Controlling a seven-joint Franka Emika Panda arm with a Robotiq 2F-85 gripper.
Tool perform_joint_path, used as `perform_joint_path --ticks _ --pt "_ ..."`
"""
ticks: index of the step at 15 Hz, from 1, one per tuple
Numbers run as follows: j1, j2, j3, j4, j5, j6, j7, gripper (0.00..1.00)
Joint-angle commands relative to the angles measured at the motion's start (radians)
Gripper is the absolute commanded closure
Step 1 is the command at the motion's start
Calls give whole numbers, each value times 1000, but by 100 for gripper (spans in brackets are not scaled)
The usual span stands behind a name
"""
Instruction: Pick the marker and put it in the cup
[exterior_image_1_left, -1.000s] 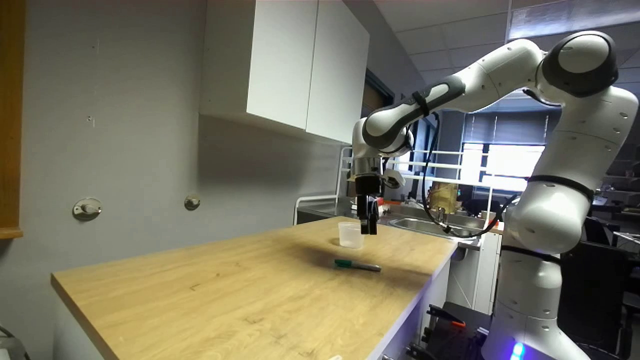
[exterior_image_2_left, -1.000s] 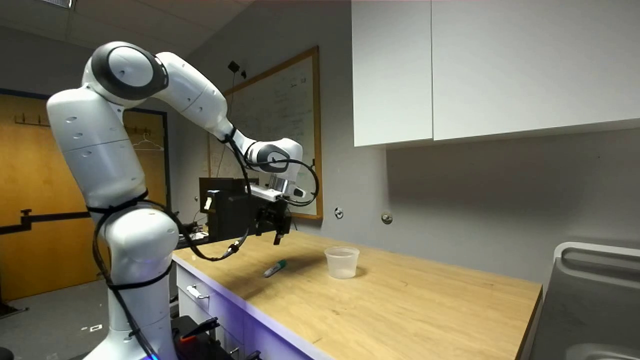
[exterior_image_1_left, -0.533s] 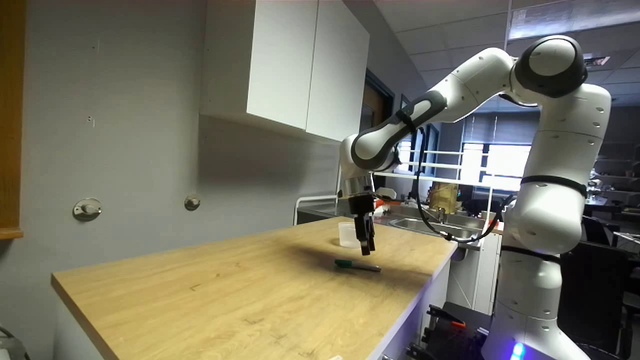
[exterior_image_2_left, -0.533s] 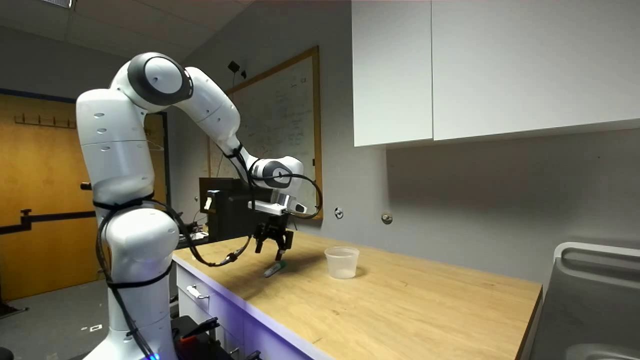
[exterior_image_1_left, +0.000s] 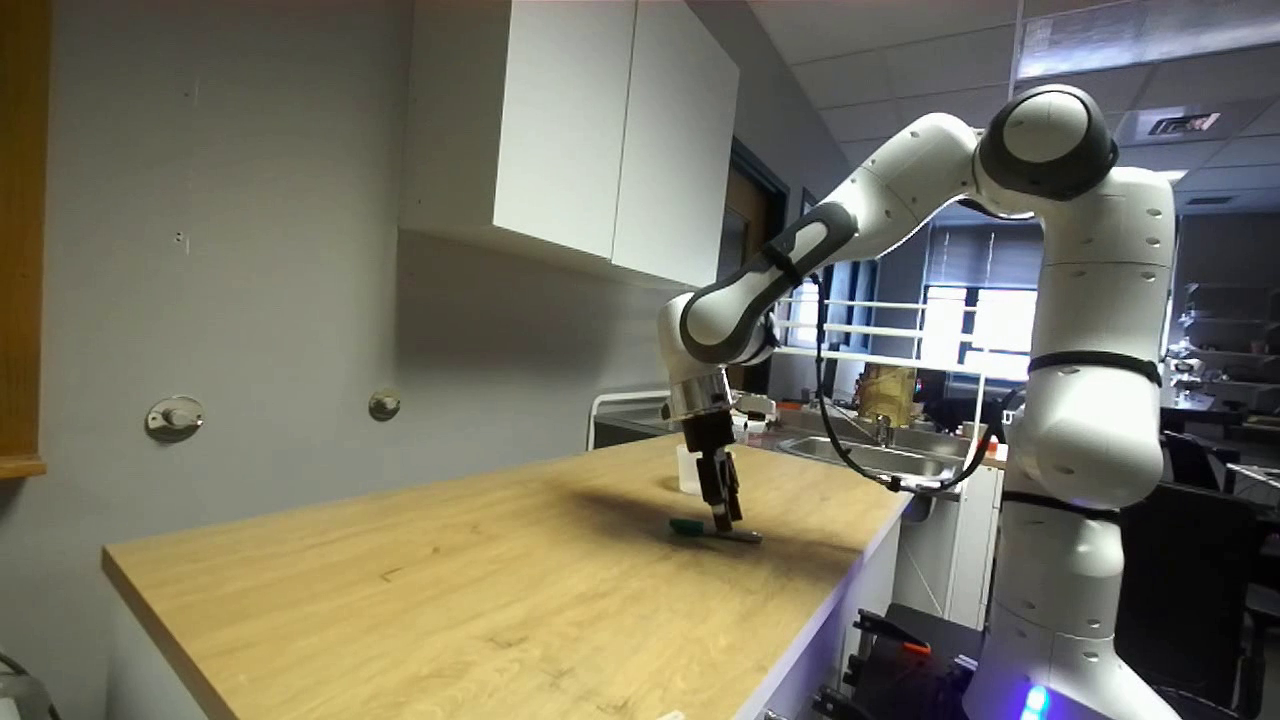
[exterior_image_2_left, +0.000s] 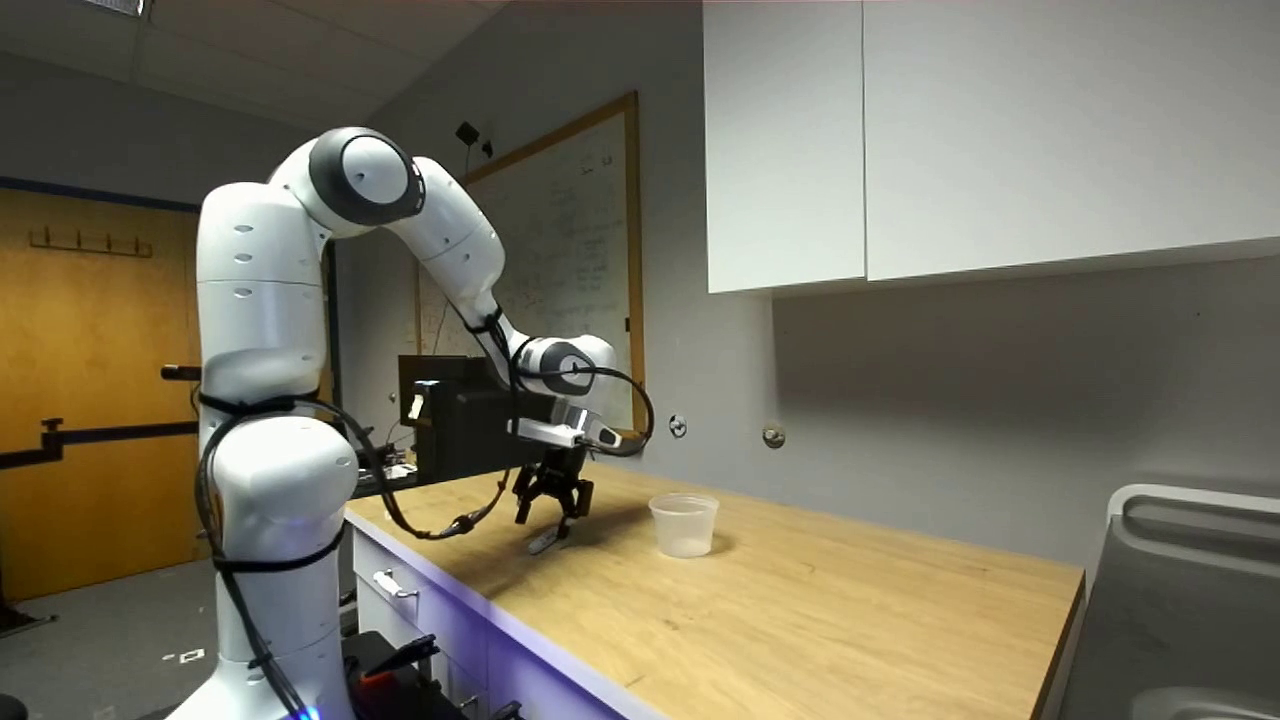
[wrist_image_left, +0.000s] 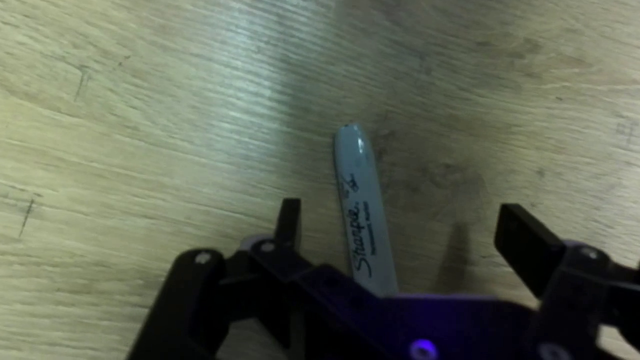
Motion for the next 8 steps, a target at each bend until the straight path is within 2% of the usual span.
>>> perform_joint_path --ticks 1,8 --pt "-6 59 13 55 -25 -9 0 27" --pt "-14 83 12 87 -38 -23 3 79"
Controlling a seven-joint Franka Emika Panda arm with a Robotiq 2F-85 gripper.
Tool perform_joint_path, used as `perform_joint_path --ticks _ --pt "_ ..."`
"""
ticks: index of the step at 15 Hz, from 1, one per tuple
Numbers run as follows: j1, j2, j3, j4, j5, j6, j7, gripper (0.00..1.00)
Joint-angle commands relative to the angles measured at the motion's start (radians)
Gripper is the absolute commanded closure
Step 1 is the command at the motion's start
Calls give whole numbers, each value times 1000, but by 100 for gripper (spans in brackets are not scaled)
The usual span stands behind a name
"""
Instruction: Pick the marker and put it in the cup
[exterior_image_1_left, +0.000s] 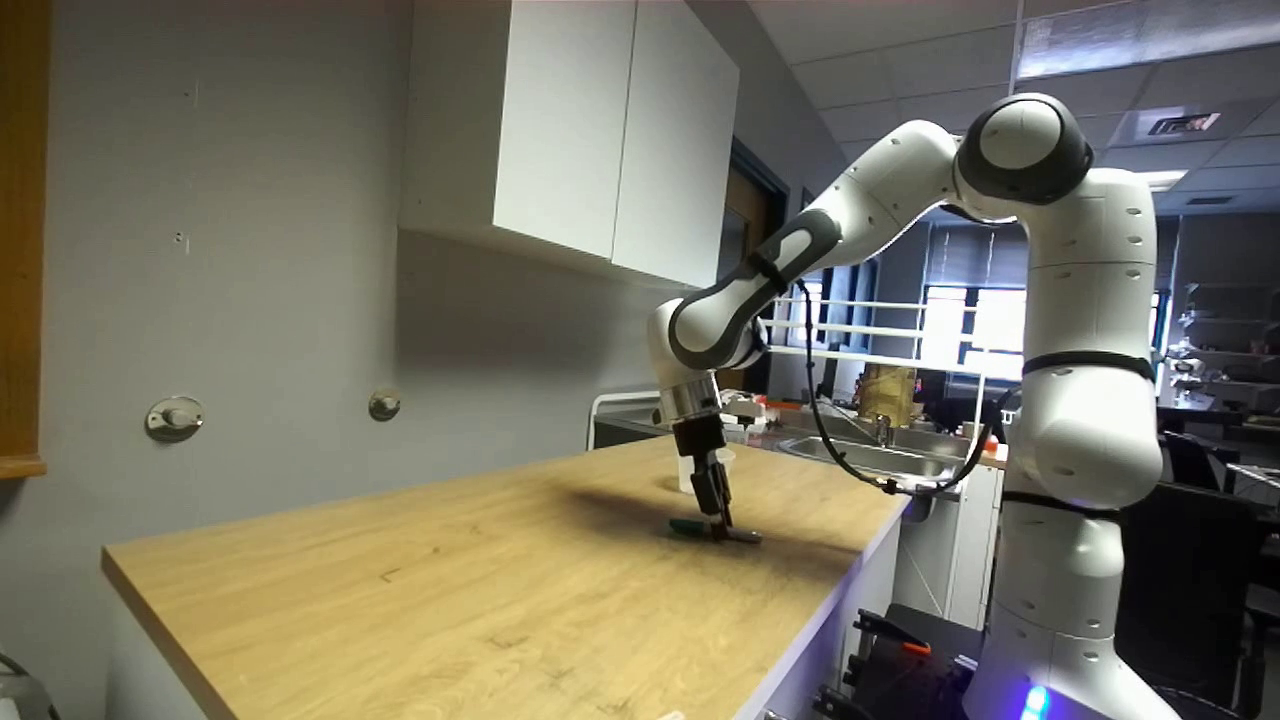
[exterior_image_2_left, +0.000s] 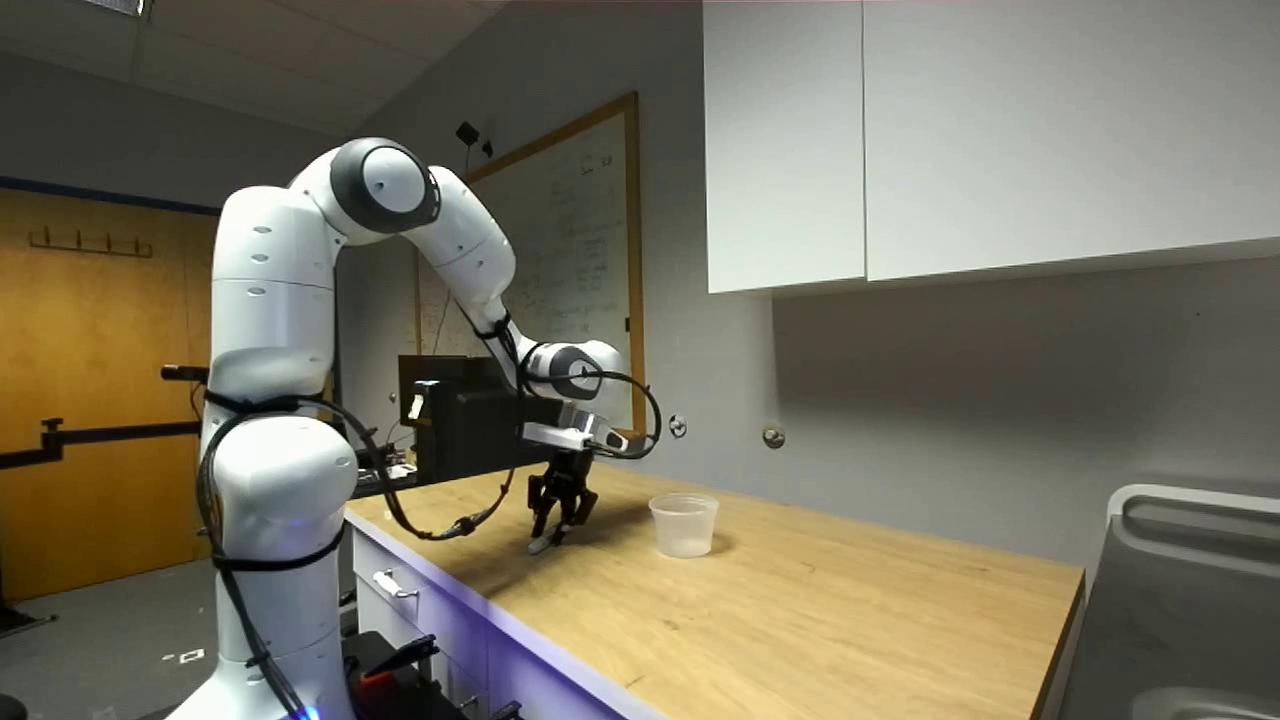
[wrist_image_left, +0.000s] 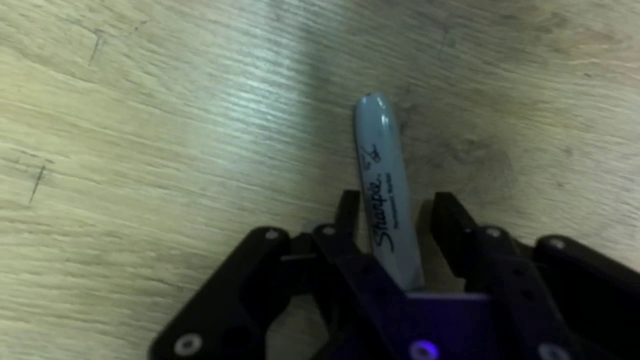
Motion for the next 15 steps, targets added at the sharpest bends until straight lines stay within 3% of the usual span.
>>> perform_joint_path --ticks 1,3,5,15 --pt "-9 23 9 38 -17 -21 6 88" --pt "-7 19 10 43 -25 -26 19 98" --pt "-2 5 14 48 -44 -35 70 94" --pt "7 -203 46 63 -87 11 526 94"
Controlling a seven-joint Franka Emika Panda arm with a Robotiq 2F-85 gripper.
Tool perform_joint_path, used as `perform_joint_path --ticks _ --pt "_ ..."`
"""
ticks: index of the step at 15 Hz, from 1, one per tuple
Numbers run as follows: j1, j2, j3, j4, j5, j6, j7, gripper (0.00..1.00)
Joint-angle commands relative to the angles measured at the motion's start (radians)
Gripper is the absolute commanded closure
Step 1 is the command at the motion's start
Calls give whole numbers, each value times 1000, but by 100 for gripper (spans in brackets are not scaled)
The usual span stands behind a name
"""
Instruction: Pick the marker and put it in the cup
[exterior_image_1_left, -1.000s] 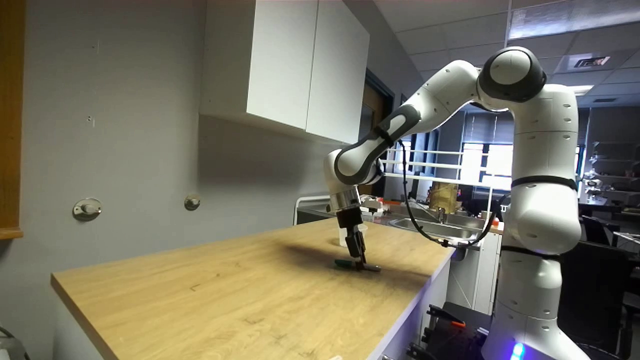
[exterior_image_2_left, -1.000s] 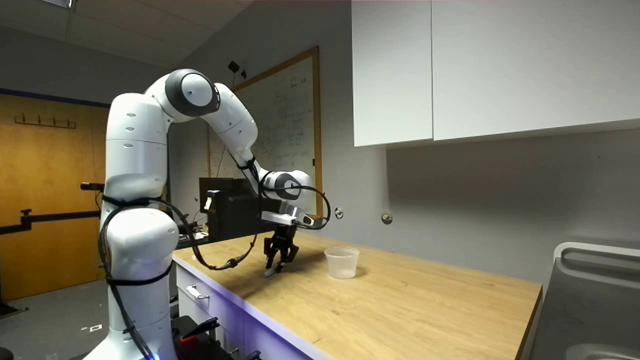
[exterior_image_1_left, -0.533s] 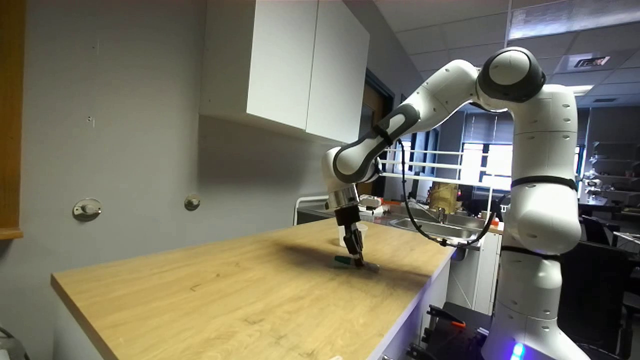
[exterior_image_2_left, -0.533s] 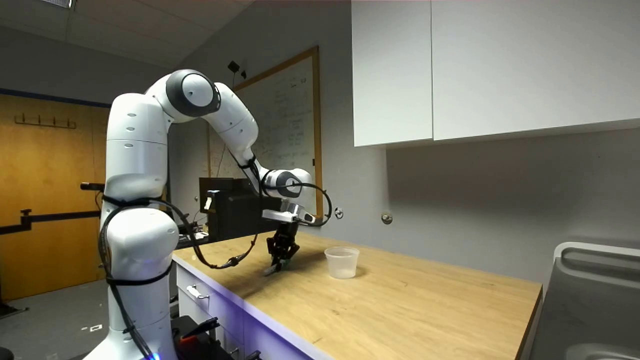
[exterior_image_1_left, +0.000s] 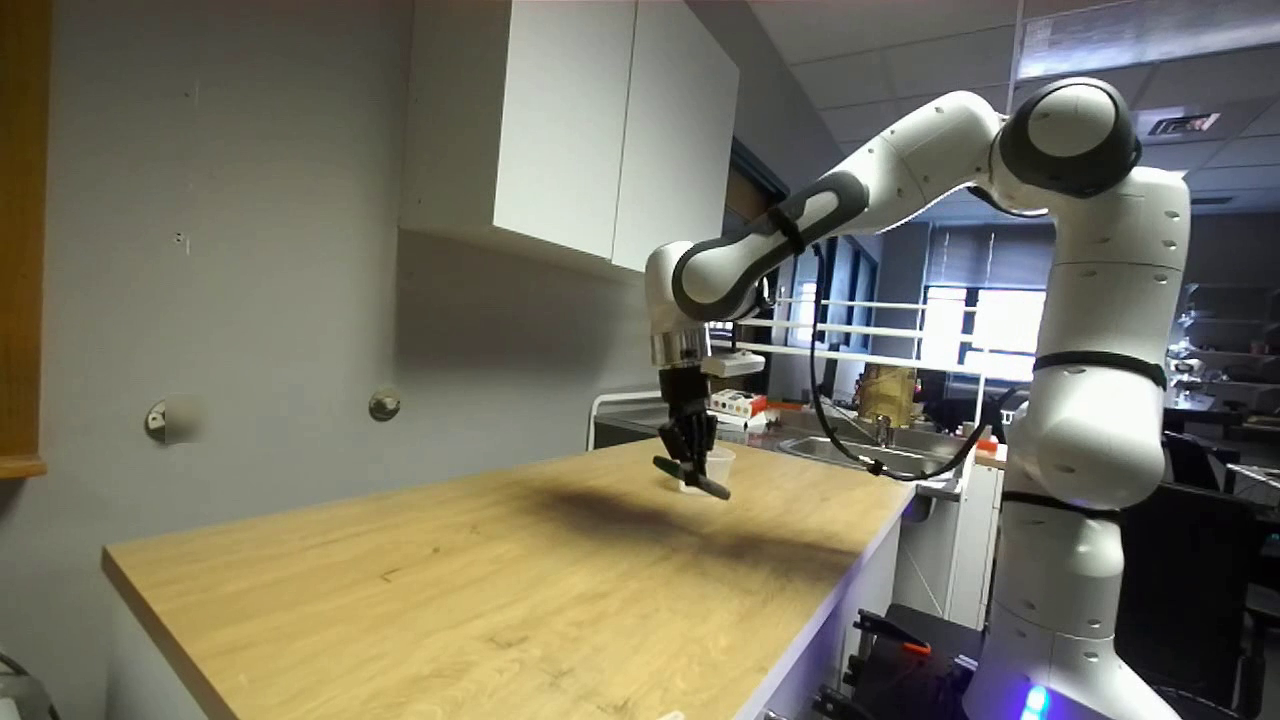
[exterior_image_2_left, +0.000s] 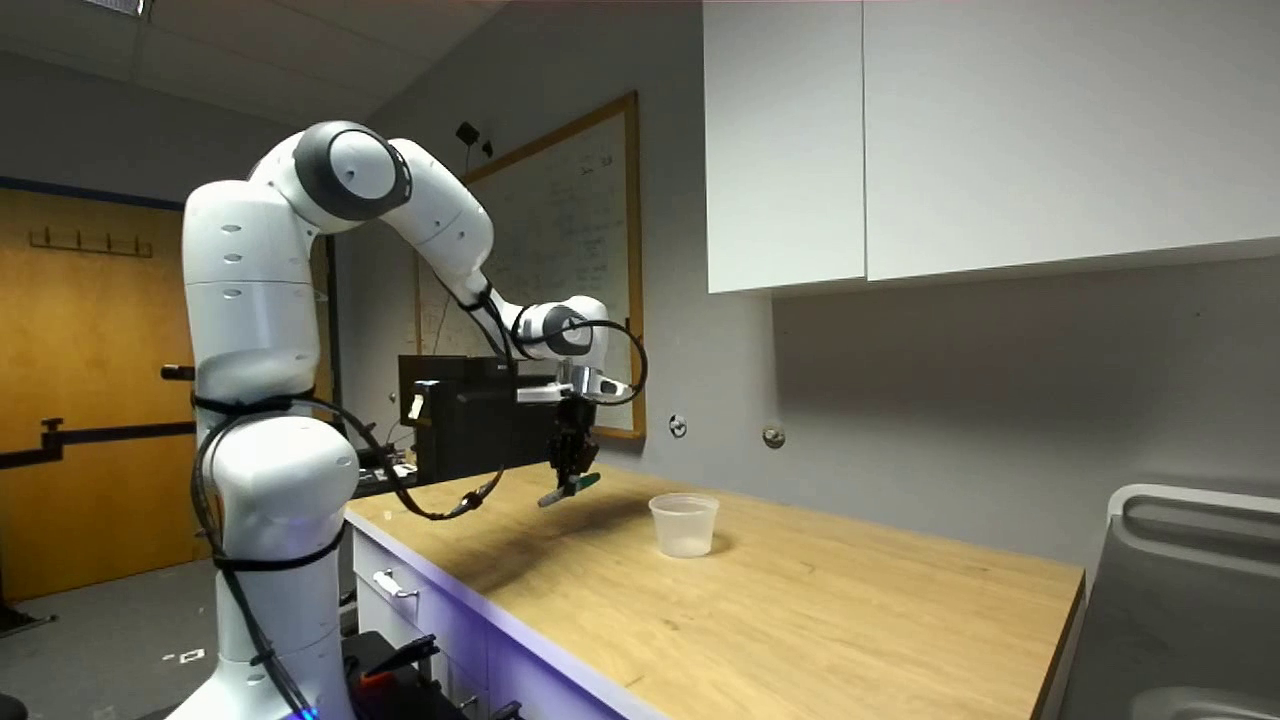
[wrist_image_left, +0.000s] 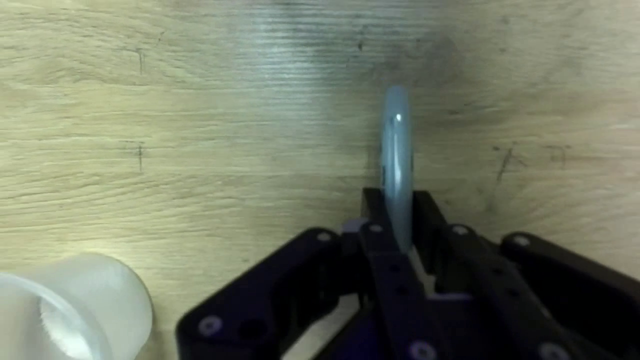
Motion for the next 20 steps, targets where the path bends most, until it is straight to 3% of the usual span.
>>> perform_joint_path --ticks 1,6,11,16,20 --pt "-14 -113 14 -1 -20 20 149 94" --pt "-79 -198 2 1 -38 92 295 94" --pt "-189 -196 -15 25 -87 193 437 94" --pt "-291 -146 -26 40 -214 281 653 94" --pt "-329 -95 -45 53 -332 280 822 95"
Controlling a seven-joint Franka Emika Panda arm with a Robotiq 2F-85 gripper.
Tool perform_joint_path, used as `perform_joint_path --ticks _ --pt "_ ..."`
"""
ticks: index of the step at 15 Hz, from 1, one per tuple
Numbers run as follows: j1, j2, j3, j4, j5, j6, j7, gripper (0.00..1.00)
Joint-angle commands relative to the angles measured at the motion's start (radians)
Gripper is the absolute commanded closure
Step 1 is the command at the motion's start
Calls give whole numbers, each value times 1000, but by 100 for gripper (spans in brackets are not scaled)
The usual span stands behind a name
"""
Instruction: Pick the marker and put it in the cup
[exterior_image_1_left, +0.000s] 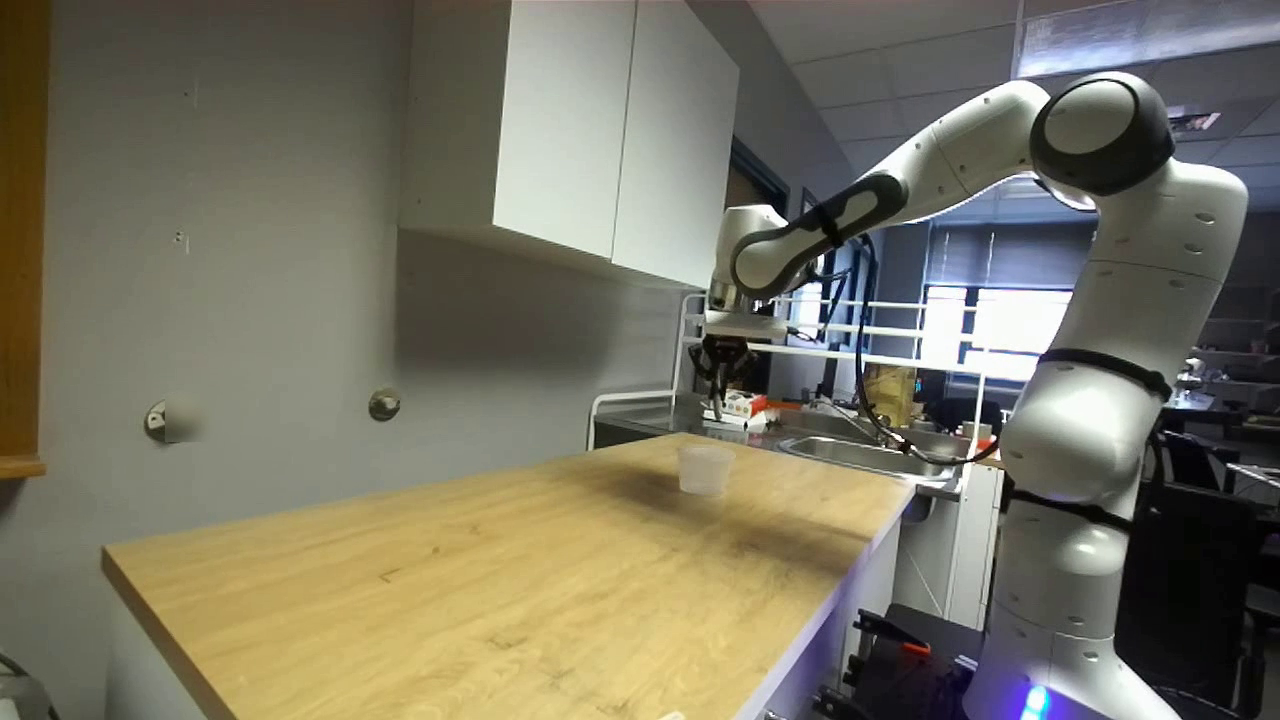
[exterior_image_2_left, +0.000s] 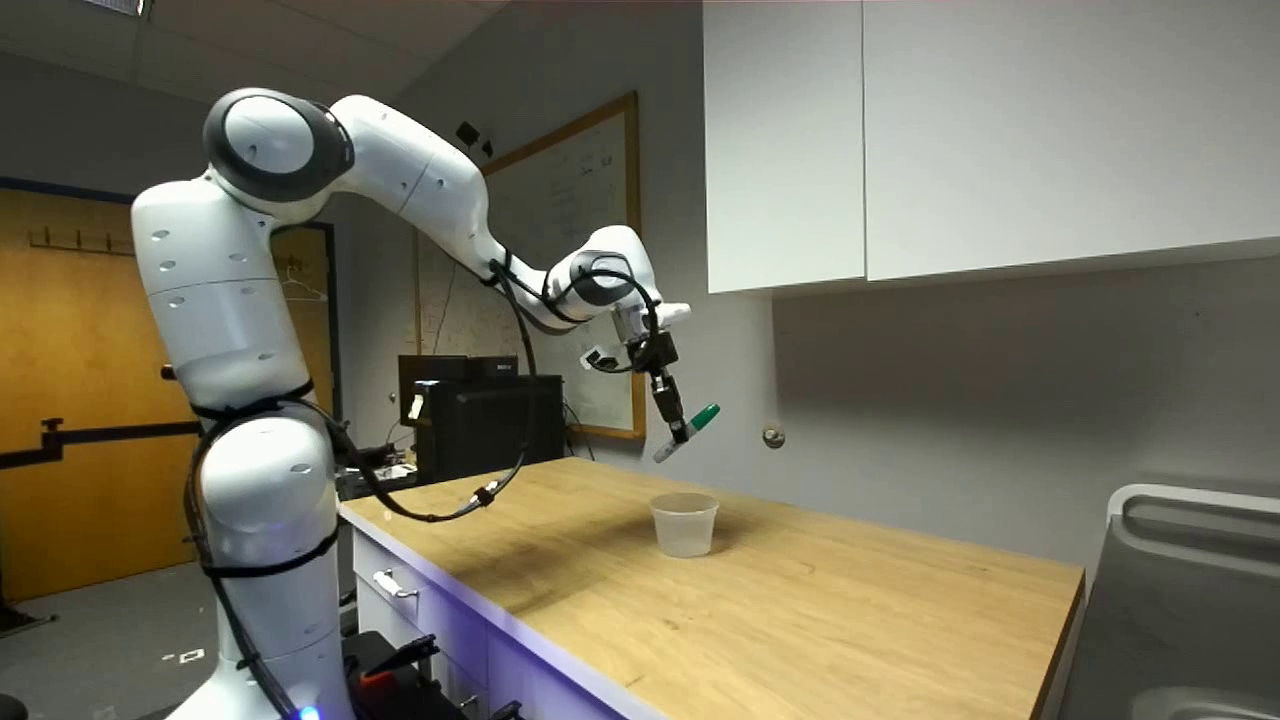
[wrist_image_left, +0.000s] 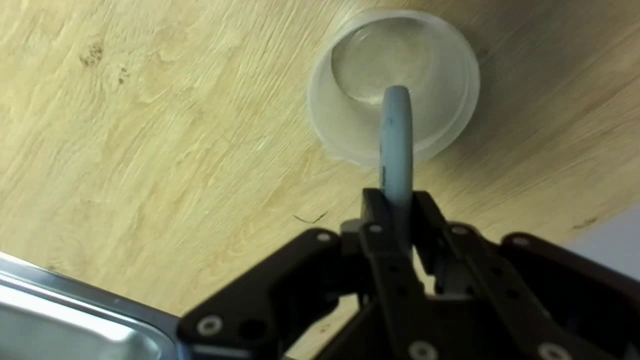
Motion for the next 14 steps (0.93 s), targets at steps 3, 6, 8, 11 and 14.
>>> perform_joint_path --ticks 3,6,8,11,14 --pt "-11 94 -28 54 -125 -19 214 95" --pt "9 138 -40 69 -148 -27 278 95" --pt "25 170 -43 82 -152 -33 306 95" --pt "58 216 -45 105 -156 -45 337 95" --pt "92 248 -50 128 -153 -66 355 66"
